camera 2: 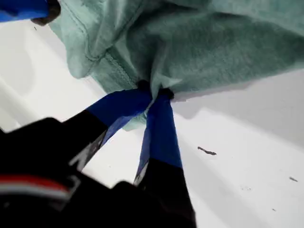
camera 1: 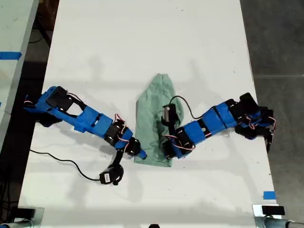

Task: Fold t shirt

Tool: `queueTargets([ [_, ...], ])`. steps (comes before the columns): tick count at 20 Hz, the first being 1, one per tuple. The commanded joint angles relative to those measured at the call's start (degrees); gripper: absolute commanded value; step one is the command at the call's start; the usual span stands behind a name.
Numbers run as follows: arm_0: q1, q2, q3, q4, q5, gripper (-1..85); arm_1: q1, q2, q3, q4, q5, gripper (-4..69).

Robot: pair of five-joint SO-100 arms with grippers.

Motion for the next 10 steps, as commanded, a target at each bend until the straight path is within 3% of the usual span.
queueTargets([
  [1,-1.7,-3.6,-3.8,-1.1,1.3,-0.3,-1.6,1.3,-3.3,0.4,0.6,-1.0],
  [7,-0.4,5.3,-8.9,-5.0,6.9,-0.3,-1.5,5.4,-9.8,2.5,-3.8,-1.0],
  [10,-4.4,14.2,-7.6,-5.0,7.4,-0.3,5.6,20.2,-3.5,2.5,-10.8,-1.0],
])
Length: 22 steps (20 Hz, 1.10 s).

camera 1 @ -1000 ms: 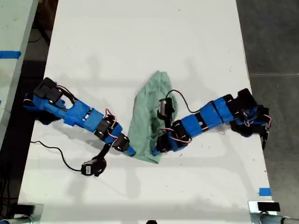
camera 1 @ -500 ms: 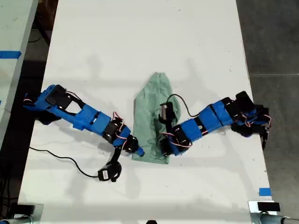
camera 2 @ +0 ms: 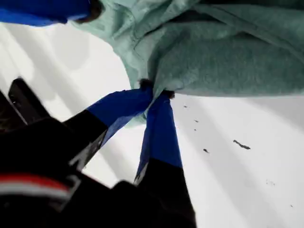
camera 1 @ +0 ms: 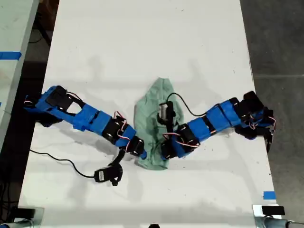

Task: Fold t shirt

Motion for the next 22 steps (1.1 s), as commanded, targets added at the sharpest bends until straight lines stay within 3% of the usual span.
queueTargets([
  [1,-6.8,11.9,-0.1,-1.2,1.5,-0.3,8.9,17.8,2.4,2.7,-6.0,-1.0],
  [7,-28.9,15.4,2.3,6.1,7.1,-0.2,36.9,47.0,31.8,2.5,-16.0,0.2],
  [8,-31.6,14.8,2.4,7.9,8.3,6.6,40.4,50.9,35.6,2.2,-18.1,4.3],
  [9,-33.7,14.3,2.1,9.4,11.0,18.4,43.4,54.1,37.5,3.3,-20.5,13.5],
  [10,-35.4,14.4,1.8,10.8,14.1,29.7,46.3,56.9,38.1,6.5,-22.1,20.8],
  [11,-37.0,15.0,1.5,13.0,15.8,29.9,49.0,59.4,38.1,10.0,-23.3,27.1],
  [15,-43.3,22.0,1.5,22.7,19.2,25.3,57.0,67.9,37.8,22.1,-27.9,29.6],
  [16,-44.0,25.6,1.6,25.7,19.5,25.1,57.6,69.9,37.9,24.9,-28.6,28.5],
  [17,-44.0,30.9,1.8,27.8,20.7,12.6,57.3,73.2,38.9,26.5,-29.4,4.8],
  [18,-42.0,37.8,2.7,28.5,21.8,0.7,54.0,78.2,41.6,26.5,-27.7,0.2],
  [21,-26.8,62.9,16.5,26.6,17.4,-0.3,34.5,94.9,54.1,23.5,-14.8,0.2],
  [22,-20.8,73.9,31.6,20.1,13.4,-0.3,27.2,101.4,61.1,21.5,-10.0,0.2],
])
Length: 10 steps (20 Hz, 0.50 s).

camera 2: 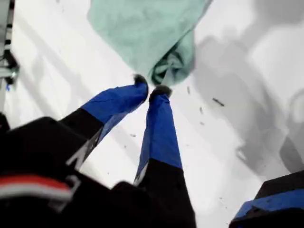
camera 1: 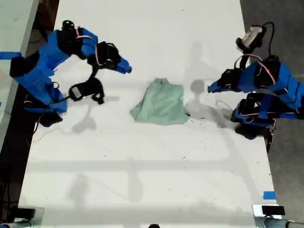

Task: Fold t shirt

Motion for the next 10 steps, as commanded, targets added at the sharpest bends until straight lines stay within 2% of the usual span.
queueTargets([
  [1,16.0,35.0,38.2,-18.4,-9.0,-0.3,-17.4,16.1,15.3,-6.0,10.6,0.2],
  [2,19.2,46.9,57.0,-27.9,-12.3,-0.3,-21.3,20.2,22.5,-8.5,12.2,0.2],
  [4,20.3,69.5,87.4,-38.4,-16.3,-0.3,-24.8,30.8,35.4,-14.8,11.3,0.2],
  [5,20.3,84.0,100.0,-39.8,-16.7,-0.1,-25.0,37.4,41.7,-14.6,12.3,0.2],
  [6,19.5,93.4,109.3,-38.1,-17.6,0.0,-25.6,36.7,43.3,-12.7,13.2,0.2],
  [8,19.3,91.8,111.5,-35.9,-16.3,0.3,-25.0,36.8,47.9,-12.1,11.1,-2.3],
  [9,18.9,93.3,113.6,-35.0,-16.2,2.2,-24.1,36.8,50.7,-10.8,10.5,-0.9],
  [10,17.3,93.2,115.0,-31.9,-16.6,3.2,-24.0,36.9,54.3,-12.9,9.1,6.6],
])
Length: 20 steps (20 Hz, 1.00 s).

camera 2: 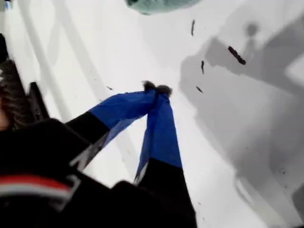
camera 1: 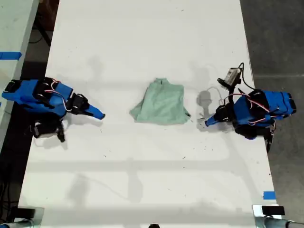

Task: Fold t shirt

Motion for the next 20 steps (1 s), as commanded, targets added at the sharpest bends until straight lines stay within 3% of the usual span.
queueTargets([
  [1,-2.6,3.0,3.5,4.3,-1.8,3.2,0.8,0.3,8.0,-4.3,-5.3,8.6],
  [4,-0.5,3.0,3.3,5.4,-6.9,14.4,1.3,0.3,11.0,-6.6,-5.4,10.8],
  [7,4.0,3.0,1.8,7.0,-9.5,17.2,-2.7,0.3,11.0,-6.8,1.4,10.8],
  [8,6.2,3.0,1.5,7.0,-9.1,17.2,-3.1,0.3,11.1,-6.7,-1.1,10.8],
  [9,7.2,3.0,2.5,7.1,-8.4,16.9,-3.1,0.3,11.1,-6.7,-8.9,10.8],
  [10,7.1,2.9,3.3,7.2,-4.1,17.2,-3.0,0.3,11.1,-6.7,-13.8,10.8],
  [20,6.9,2.9,3.3,7.0,-3.3,17.3,-3.0,0.3,11.1,-6.7,-12.7,10.4],
])
